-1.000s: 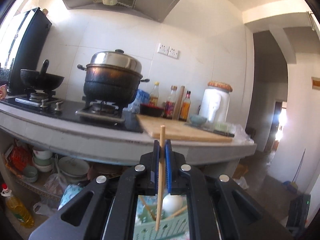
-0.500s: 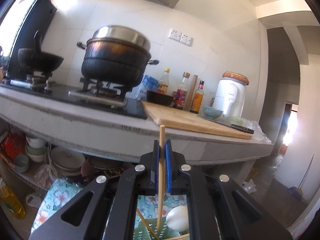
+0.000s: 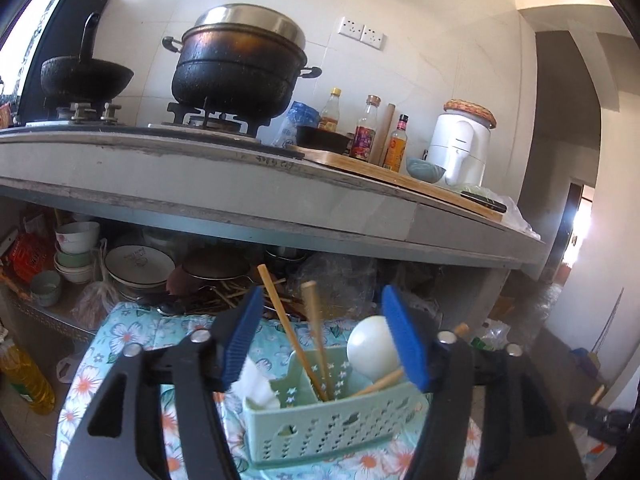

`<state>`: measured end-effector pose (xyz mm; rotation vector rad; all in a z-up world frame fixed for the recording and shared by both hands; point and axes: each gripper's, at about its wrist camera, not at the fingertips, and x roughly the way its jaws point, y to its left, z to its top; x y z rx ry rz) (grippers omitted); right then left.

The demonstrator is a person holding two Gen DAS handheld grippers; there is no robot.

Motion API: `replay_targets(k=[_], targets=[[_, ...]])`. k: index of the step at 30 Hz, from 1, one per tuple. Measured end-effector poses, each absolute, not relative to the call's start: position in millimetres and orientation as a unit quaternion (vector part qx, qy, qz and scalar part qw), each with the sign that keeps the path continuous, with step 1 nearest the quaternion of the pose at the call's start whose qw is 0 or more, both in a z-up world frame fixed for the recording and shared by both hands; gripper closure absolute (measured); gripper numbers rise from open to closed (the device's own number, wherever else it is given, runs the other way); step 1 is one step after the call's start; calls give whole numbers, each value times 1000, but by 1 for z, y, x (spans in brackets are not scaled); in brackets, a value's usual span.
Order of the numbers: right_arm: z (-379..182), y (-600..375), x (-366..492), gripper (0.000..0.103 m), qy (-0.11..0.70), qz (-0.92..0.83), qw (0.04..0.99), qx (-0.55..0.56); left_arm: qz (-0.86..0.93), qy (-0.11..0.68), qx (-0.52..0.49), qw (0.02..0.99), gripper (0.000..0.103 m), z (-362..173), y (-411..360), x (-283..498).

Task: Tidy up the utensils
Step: 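Lower both chopsticks into the green holder and open both grippers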

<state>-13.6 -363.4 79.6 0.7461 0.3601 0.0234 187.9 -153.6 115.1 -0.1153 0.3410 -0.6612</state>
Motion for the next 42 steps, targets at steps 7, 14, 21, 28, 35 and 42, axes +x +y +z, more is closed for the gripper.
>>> replay_targets(k=[7, 14, 21, 28, 35, 42], targets=[[133, -344, -2, 99, 139, 50, 948, 283, -314, 184, -39, 931, 19, 110, -120, 152], [203, -306, 22, 99, 86, 74, 981, 155, -276, 211, -2, 938, 10, 84, -80, 122], [234, -266, 63, 99, 59, 57, 996, 23, -243, 233, 14, 942, 7, 61, -46, 104], [213, -234, 100, 99, 64, 25, 993, -94, -226, 251, -2, 941, 7, 47, -27, 102], [141, -201, 122, 99, 107, -4, 967, -232, -224, 262, -22, 938, 7, 44, -19, 104], [142, -222, 94, 62, 122, -2, 976, -183, -219, 271, -6, 937, 7, 41, -24, 102]])
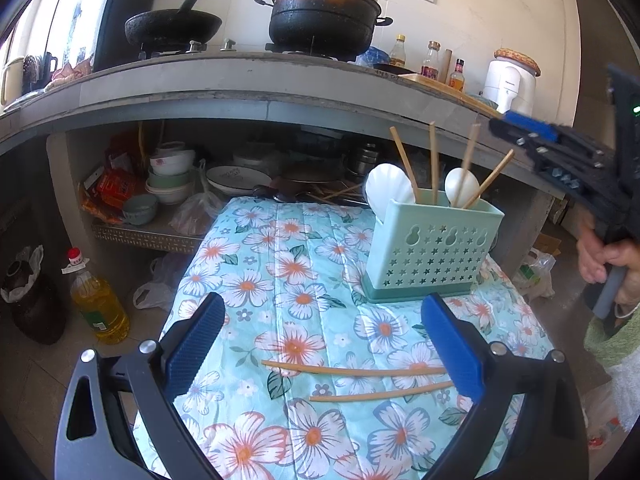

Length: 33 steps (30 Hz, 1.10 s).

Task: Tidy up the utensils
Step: 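Lower both chopsticks into the green holder and open both grippers, then move both grippers back toward the two chopsticks left on the quilt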

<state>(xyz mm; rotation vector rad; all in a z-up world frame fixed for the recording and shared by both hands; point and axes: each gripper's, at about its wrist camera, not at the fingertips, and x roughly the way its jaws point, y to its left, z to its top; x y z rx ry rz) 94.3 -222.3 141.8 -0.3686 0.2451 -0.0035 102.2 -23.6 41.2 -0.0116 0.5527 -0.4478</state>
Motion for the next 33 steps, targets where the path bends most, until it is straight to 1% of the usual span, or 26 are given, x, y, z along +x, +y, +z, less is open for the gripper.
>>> replay_targets(k=[4, 9, 14, 17, 23, 24, 25, 28, 30, 33], targets=[[159, -234, 65, 53, 96, 1, 985, -146, -217, 276, 1, 936, 7, 38, -27, 104], [169, -245, 28, 49, 80, -6, 990, -112, -216, 285, 5, 934, 7, 35, -32, 106], [158, -256, 5, 45, 104, -13, 992, -67, -211, 293, 23, 932, 7, 32, -38, 105], [136, -260, 5, 44, 151, -22, 988, -32, -202, 307, 44, 929, 7, 27, -44, 106], [72, -263, 24, 44, 298, -37, 952, 53, -193, 345, 94, 914, 7, 9, -63, 107], [61, -264, 28, 42, 326, -39, 942, 70, -190, 349, 105, 912, 7, 5, -67, 106], [50, -265, 31, 38, 352, -41, 931, 84, -189, 351, 116, 910, 7, 2, -70, 105], [20, -269, 36, 34, 415, -55, 900, 125, -182, 357, 151, 904, 7, -8, -81, 102], [6, -271, 32, 33, 436, -60, 886, 148, -178, 358, 175, 900, 7, -15, -88, 99], [-4, -275, 27, 30, 445, -67, 878, 165, -176, 355, 199, 896, 7, -19, -95, 96]])
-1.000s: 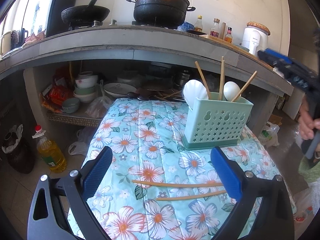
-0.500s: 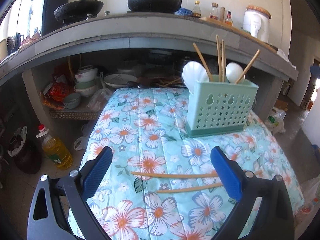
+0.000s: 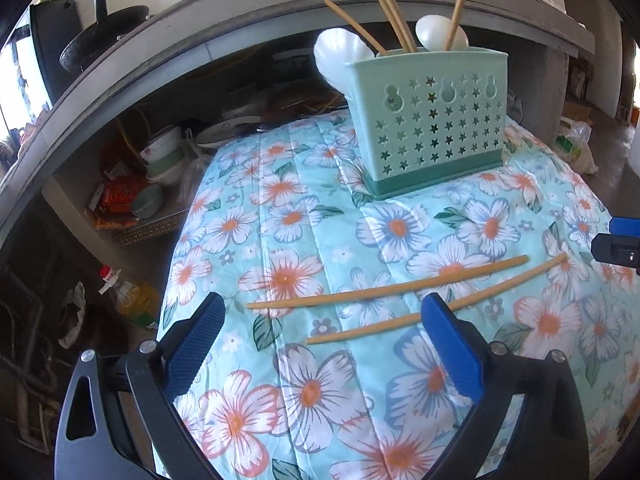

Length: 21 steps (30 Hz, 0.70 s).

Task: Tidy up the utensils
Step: 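Move both grippers back toward the two chopsticks left on the quilt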

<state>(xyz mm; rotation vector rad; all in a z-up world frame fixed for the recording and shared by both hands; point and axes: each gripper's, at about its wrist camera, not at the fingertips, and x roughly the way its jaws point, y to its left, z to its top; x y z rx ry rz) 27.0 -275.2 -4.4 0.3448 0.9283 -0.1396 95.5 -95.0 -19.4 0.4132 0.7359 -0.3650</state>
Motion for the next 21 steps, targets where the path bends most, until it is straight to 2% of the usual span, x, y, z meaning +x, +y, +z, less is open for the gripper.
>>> replay_targets(k=[21], targets=[[-26, -304, 21, 22, 463, -73, 858, 211, -191, 349, 277, 875, 7, -34, -138, 84]])
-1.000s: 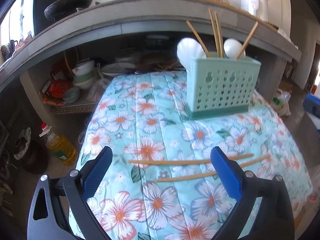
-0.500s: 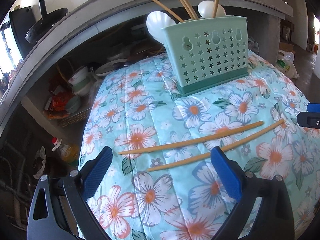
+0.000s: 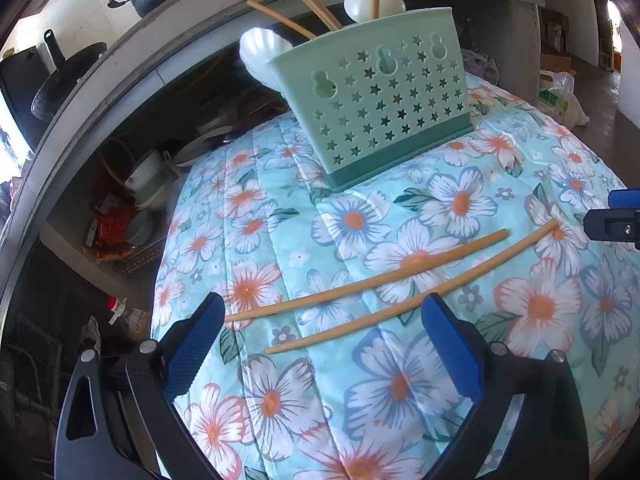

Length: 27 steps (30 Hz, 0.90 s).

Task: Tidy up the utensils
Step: 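Move both grippers back toward the two chopsticks left on the quilt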

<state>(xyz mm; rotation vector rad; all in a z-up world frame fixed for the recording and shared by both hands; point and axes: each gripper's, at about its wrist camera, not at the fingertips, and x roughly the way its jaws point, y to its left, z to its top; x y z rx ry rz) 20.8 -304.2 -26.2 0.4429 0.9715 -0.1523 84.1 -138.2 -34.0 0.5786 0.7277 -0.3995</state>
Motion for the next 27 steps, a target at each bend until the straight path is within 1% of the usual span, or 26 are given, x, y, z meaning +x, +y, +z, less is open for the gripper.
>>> replay_targets(k=[11, 13, 15, 16, 18, 19, 21, 23, 25, 27], targets=[[-21, -313, 14, 22, 448, -62, 863, 225, -255, 319, 318, 856, 7, -42, -170, 68], [-21, -316, 13, 22, 446, -63, 863, 231, -273, 303, 331, 851, 14, -44, -175, 59], [-21, -318, 12, 22, 445, -63, 861, 236, -292, 288, 349, 843, 26, -47, -179, 51], [-21, -319, 11, 22, 445, -64, 861, 238, -300, 280, 360, 838, 30, -50, -182, 47], [-22, -319, 11, 22, 444, -64, 861, 241, -313, 266, 389, 824, 43, -57, -186, 40], [-22, -319, 10, 23, 444, -64, 860, 243, -318, 256, 406, 817, 45, -61, -188, 37], [-22, -318, 11, 23, 443, -63, 860, 246, -324, 241, 435, 805, 53, -69, -192, 32], [-23, -318, 10, 23, 444, -64, 859, 247, -328, 232, 454, 795, 58, -75, -195, 31], [-23, -318, 10, 23, 444, -65, 859, 249, -337, 233, 459, 789, 67, -78, -196, 33], [-23, -318, 9, 23, 443, -66, 858, 251, -342, 238, 461, 783, 78, -82, -198, 36]])
